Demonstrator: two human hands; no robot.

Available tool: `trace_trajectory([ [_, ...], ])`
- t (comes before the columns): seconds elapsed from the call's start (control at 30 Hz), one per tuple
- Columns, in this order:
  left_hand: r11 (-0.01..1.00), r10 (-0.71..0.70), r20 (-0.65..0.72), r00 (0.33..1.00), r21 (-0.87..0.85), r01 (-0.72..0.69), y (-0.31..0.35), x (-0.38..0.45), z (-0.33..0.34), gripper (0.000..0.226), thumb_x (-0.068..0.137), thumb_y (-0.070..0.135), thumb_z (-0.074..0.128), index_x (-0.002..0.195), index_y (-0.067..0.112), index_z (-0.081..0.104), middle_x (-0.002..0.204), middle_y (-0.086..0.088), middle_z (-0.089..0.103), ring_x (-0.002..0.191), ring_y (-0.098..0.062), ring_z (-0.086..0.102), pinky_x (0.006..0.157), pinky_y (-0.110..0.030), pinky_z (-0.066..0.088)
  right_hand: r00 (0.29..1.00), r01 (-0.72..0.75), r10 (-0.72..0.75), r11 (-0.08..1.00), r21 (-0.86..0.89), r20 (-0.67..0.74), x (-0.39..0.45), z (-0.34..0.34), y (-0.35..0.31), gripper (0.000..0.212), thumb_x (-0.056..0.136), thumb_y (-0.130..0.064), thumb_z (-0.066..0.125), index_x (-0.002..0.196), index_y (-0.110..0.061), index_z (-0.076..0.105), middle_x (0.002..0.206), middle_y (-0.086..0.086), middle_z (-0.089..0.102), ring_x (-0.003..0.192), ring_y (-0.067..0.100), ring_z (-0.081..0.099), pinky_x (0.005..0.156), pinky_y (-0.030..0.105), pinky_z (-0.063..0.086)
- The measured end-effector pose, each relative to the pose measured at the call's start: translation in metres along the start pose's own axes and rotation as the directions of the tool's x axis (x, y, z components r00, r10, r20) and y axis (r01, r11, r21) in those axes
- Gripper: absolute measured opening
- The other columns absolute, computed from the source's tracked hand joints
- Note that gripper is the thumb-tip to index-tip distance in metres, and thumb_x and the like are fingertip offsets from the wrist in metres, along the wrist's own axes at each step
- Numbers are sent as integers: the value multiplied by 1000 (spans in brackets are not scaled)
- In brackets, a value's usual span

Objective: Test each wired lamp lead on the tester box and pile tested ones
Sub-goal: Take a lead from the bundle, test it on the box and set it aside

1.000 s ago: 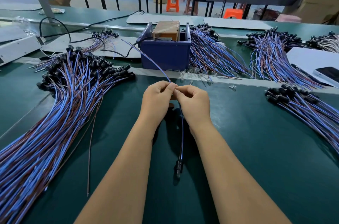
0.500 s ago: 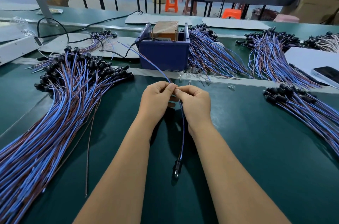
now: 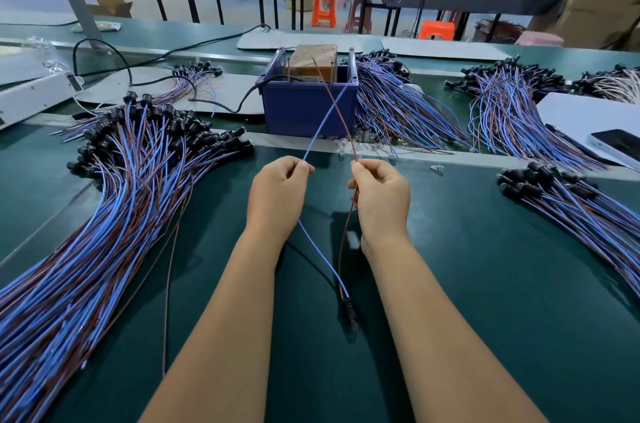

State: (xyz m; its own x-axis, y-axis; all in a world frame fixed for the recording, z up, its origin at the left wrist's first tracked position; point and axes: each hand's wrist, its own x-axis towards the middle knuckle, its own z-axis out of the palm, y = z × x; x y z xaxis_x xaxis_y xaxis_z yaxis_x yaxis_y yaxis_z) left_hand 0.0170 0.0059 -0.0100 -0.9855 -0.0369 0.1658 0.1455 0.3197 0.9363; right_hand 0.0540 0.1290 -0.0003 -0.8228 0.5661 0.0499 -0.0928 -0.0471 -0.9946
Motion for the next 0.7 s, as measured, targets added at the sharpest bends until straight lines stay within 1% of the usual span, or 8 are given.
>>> trace_trajectory([
  [0.1,997,33,-9,999,69,-32,2,-3,1,23,95,33,47,80,33,64,45,11,40,44,-8,33,51,-29,35,1000,2,-2,1000,-14,-4,0,0,1,15,92,-14,61,80,-21,66,62,-7,61,53,0,53,60,23,46],
  [0.23,994,35,-51,998,104,-30,5,-4,0,23,97,32,44,83,33,62,44,14,41,43,-7,35,50,-27,31,1000,2,-2,1000,-32,-10,1,1,1,14,93,-14,60,81,-20,65,58,-9,60,51,-1,52,60,24,46],
  [0.33,995,25,-118,993,95,-14,6,-5,-3,23,97,31,45,84,28,64,45,15,41,46,-8,36,51,-28,30,1000,2,-3,1000,-18,-26,1,2,1,14,93,-14,60,80,-19,63,51,-10,58,51,3,50,59,27,44],
  [0.4,998,10,-161,987,70,1,6,-3,-5,24,97,28,46,83,23,64,44,13,40,50,-10,35,52,-29,31,999,5,-5,1000,-17,-34,1,2,0,15,93,-15,59,79,-20,62,48,-10,57,52,6,49,62,30,45],
  [0.5,1000,-15,-189,982,3,15,6,-1,-7,23,97,24,47,81,17,62,44,11,33,50,-13,29,54,-29,30,999,4,-4,1000,-18,-35,1,2,0,14,93,-16,59,79,-20,61,48,-10,58,56,9,51,65,33,45],
  [0.6,1000,-28,-212,977,-9,27,6,0,-8,27,97,22,47,87,7,66,41,11,32,50,-14,28,53,-30,29,1000,4,-4,1000,-18,-30,1,2,0,13,93,-16,58,81,-19,61,49,-9,58,56,11,50,65,33,45],
  [0.67,1000,-27,-219,975,-4,27,7,0,-8,27,97,21,47,86,6,66,44,10,31,52,-16,29,54,-31,29,1000,4,-5,1000,-21,-28,1,2,1,12,93,-15,58,82,-18,61,49,-9,58,56,10,50,65,33,46],
  [0.7,1000,-24,-219,975,2,25,7,-1,-9,26,97,21,47,83,9,64,47,9,31,53,-17,29,55,-31,29,1000,5,-6,1000,-23,-27,1,2,1,12,93,-15,58,82,-18,61,49,-9,58,56,10,50,65,33,46],
])
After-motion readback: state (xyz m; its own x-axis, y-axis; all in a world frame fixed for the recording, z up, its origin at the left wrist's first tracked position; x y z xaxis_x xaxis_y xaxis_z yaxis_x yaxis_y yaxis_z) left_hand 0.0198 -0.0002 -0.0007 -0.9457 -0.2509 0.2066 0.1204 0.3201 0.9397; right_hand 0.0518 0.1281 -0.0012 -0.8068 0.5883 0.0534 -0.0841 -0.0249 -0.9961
